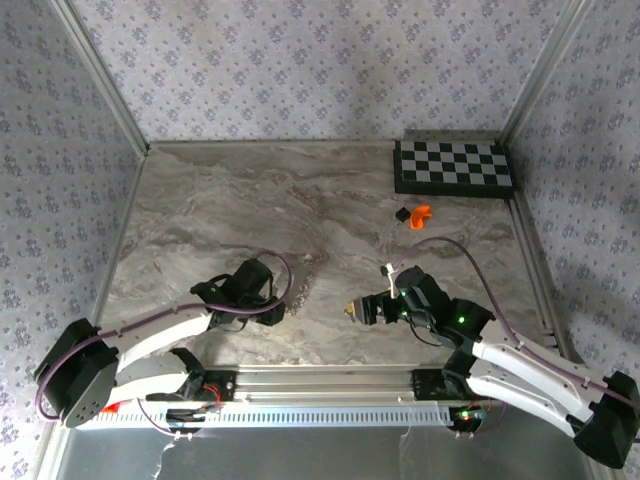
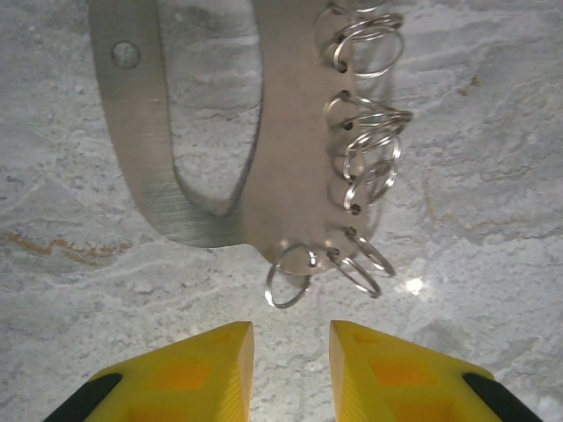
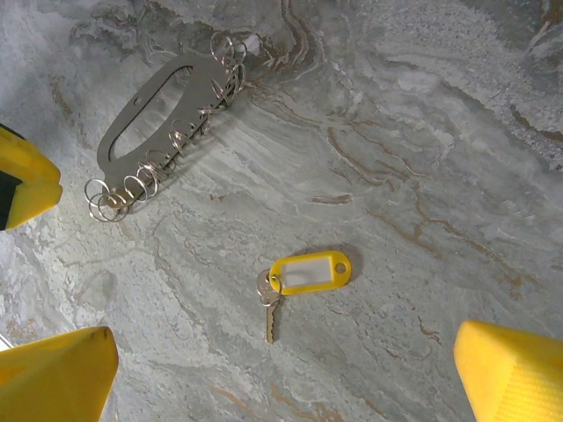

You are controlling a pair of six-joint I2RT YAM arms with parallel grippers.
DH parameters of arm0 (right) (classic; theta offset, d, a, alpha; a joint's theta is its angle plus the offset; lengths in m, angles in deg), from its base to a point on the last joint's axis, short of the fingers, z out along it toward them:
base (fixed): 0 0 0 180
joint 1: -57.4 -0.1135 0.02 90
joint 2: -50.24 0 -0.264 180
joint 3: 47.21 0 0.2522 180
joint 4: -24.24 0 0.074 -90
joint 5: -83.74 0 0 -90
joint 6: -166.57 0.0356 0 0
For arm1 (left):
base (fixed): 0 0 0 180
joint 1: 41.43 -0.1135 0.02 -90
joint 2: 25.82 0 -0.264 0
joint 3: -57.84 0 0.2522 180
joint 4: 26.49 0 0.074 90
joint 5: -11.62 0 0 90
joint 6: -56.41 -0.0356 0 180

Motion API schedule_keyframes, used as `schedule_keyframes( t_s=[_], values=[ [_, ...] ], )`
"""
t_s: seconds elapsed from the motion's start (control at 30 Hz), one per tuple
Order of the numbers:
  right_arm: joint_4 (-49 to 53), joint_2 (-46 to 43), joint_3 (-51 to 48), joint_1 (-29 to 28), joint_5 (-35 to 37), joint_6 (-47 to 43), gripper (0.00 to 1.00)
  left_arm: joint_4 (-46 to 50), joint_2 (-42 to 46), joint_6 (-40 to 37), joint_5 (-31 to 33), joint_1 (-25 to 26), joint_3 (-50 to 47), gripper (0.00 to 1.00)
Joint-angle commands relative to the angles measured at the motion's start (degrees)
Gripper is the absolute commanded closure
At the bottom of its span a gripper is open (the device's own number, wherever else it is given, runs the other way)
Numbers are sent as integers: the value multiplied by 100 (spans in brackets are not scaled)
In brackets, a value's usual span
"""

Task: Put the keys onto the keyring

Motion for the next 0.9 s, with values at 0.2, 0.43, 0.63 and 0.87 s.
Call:
schedule_keyframes(
  t_s=[0.2, 0.43, 0.63, 0.87],
  values=[
    [-68, 15, 82, 42, -162, -156, 0, -393, -383, -8, -123, -84, 49, 71],
    [22, -78, 101, 66, -163, -187, 0, -760, -600, 194, -96, -72, -10, 71],
    [120, -112, 109, 100, -200, -230, 0, -960, -754, 217, -178, -69, -19, 74],
    [340, -266, 164, 178, -189, -314, 0, -909, -713, 182, -186, -65, -51, 77]
  ],
)
